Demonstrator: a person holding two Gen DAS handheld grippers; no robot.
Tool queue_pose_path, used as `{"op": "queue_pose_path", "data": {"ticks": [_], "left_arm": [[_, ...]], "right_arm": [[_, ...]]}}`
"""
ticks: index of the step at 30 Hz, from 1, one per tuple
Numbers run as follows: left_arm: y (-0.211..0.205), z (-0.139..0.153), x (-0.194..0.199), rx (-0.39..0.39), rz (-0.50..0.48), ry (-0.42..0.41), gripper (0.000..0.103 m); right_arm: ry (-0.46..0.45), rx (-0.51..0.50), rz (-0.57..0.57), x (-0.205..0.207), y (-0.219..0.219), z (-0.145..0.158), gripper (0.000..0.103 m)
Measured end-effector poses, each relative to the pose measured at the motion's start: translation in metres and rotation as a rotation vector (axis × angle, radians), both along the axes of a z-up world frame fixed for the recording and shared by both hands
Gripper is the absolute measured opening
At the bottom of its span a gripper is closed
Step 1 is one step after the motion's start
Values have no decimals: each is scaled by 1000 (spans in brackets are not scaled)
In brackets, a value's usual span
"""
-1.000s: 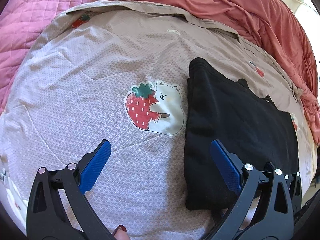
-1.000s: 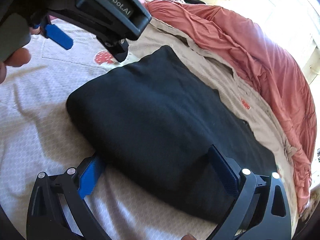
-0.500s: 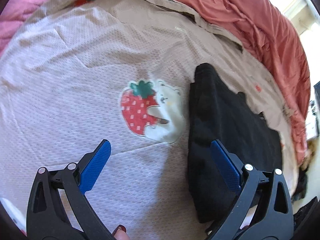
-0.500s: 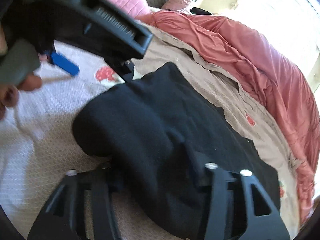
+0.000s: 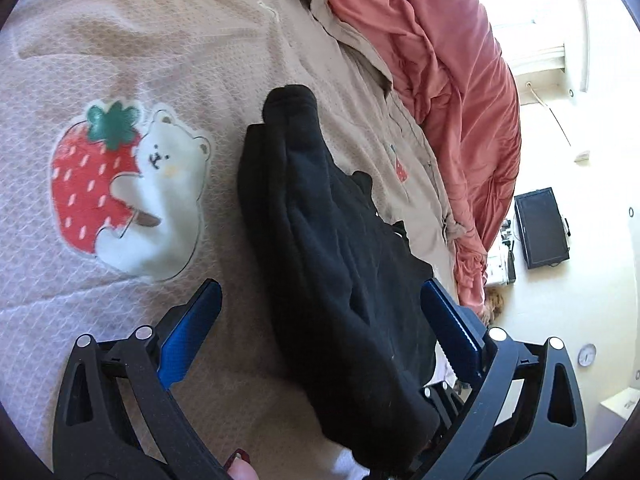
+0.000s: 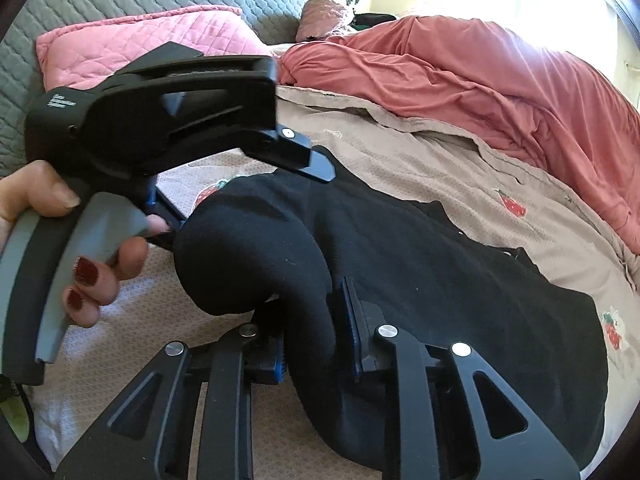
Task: Fold small clothes
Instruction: 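Grasp the sweatshirt edge with both tools and fold it over onto the other half, then open both tools to release the folded half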
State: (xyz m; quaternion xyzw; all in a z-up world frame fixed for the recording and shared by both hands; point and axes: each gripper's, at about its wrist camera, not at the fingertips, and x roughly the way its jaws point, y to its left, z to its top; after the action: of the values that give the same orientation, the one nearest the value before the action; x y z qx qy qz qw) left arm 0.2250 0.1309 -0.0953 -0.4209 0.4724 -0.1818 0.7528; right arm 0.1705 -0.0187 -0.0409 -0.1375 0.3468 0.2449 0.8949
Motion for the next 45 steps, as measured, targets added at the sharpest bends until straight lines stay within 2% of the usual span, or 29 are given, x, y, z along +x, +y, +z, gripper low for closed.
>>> {"op": "queue_pose_path", "data": {"ticks": [1, 3, 5, 9, 12, 15, 22, 32, 38, 45], "left_arm": [[-2, 0, 3, 0, -1, 0, 89], [-6, -4, 7, -25, -14, 7, 69], [-14, -7, 10, -39, -36, 16, 55], [-28, -8, 9, 32, -71, 27, 37], [-31, -3, 6, 61, -63, 16, 30], [-34, 9, 2, 78, -60, -7, 26], [-64, 44, -5, 155, -62, -59, 25], [-154, 96, 8, 263, -145, -100, 25], [-215, 107, 15, 320, -219, -91, 25], [-268, 103, 22, 391, -276, -56, 24]], "right_arm": [[0, 1, -3, -1, 0, -1, 21], [0, -1, -5, -1, 1, -1, 21], [-4, -3, -8, -3, 1, -2, 21], [-37, -23, -8, -11, 2, -2, 21], [-52, -27, -6, -17, 0, -2, 21], [-61, -5, -11, -20, -6, 2, 20], [-93, 33, -27, -26, -40, 25, 20], [-111, 140, -163, -30, -125, 52, 20], [-103, 191, -227, -42, -172, 54, 20], [-57, 264, -317, -47, -214, 51, 20]]}}
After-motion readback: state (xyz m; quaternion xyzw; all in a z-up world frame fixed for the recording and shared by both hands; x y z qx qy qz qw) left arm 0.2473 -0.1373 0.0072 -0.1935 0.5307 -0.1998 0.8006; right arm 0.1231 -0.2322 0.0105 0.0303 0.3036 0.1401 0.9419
